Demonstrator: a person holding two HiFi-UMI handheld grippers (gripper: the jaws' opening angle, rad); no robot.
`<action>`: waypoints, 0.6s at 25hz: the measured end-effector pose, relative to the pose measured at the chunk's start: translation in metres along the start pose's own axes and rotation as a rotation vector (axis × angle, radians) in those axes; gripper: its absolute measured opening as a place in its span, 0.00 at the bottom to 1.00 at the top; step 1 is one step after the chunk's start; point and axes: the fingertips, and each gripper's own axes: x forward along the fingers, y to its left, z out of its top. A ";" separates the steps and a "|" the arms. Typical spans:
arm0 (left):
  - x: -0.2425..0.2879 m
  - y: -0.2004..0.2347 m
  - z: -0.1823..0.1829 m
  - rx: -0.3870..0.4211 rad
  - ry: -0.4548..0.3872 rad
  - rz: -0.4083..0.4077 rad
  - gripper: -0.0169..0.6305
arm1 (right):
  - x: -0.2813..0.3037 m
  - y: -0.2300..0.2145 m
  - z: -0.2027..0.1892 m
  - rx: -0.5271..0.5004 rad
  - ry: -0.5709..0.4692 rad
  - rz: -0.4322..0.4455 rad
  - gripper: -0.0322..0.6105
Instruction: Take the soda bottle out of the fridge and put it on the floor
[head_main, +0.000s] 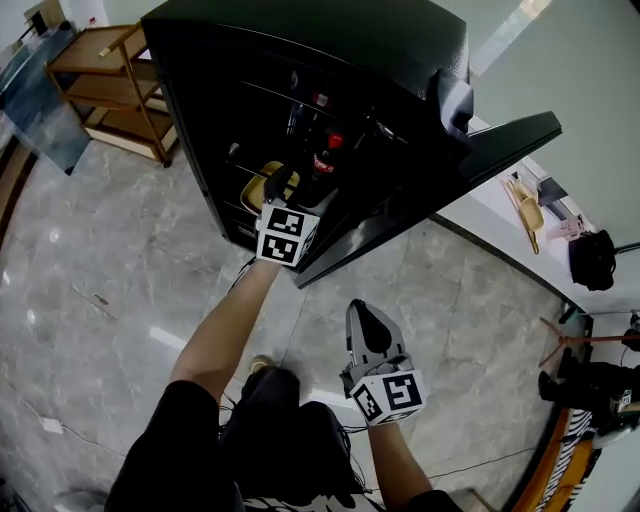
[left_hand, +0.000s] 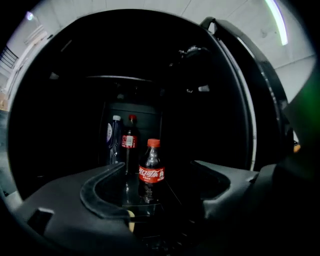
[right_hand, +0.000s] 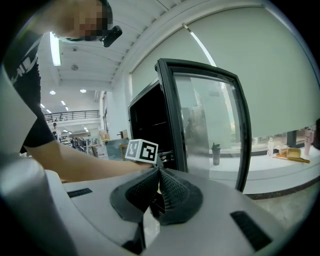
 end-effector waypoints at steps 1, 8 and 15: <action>0.011 0.001 -0.005 -0.003 0.008 -0.002 0.64 | 0.000 -0.003 -0.003 0.008 0.000 -0.009 0.09; 0.066 0.013 -0.029 0.013 0.063 0.009 0.64 | -0.007 -0.015 -0.022 0.032 0.026 -0.035 0.09; 0.092 0.017 -0.042 0.028 0.099 -0.010 0.60 | -0.011 -0.024 -0.030 0.040 0.042 -0.063 0.09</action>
